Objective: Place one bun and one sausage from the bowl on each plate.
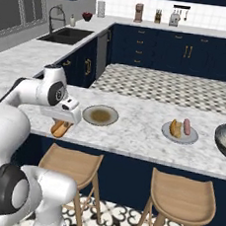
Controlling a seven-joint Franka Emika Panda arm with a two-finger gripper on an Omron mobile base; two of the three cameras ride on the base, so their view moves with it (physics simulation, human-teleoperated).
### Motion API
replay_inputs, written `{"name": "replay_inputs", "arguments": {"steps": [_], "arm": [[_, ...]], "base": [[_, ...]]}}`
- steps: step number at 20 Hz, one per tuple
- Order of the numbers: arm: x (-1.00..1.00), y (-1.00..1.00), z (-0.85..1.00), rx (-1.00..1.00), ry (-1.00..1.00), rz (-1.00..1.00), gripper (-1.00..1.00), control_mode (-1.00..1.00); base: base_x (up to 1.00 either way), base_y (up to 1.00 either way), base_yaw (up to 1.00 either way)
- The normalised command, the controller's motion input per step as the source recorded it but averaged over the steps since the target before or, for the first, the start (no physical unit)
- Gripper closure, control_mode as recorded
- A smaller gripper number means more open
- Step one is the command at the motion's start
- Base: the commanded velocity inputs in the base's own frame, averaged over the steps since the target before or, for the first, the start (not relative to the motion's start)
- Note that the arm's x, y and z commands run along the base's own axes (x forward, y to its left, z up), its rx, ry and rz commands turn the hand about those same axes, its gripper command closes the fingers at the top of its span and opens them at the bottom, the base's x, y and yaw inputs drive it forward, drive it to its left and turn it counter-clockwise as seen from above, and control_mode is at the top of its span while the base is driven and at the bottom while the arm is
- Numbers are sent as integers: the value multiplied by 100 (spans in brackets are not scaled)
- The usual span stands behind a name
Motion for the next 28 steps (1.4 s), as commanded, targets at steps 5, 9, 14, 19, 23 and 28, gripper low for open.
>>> {"name": "replay_inputs", "arguments": {"steps": [5, 9, 14, 19, 23, 28], "arm": [[100, 21, 12, 1, 21, -2, 100, -100], [100, 0, 3, 3, 22, 9, 100, -100], [100, 0, 2, 1, 14, 5, 100, -100], [100, 0, -22, 0, -7, 12, 100, -100], [100, -4, -39, 0, -17, 20, 100, -100], [69, -15, -60, 4, -11, 19, 100, -100]], "base": [[0, 0, 0], [0, 0, 0], [0, 0, 0], [0, 0, 0], [0, 0, 0], [0, 0, 0]]}}
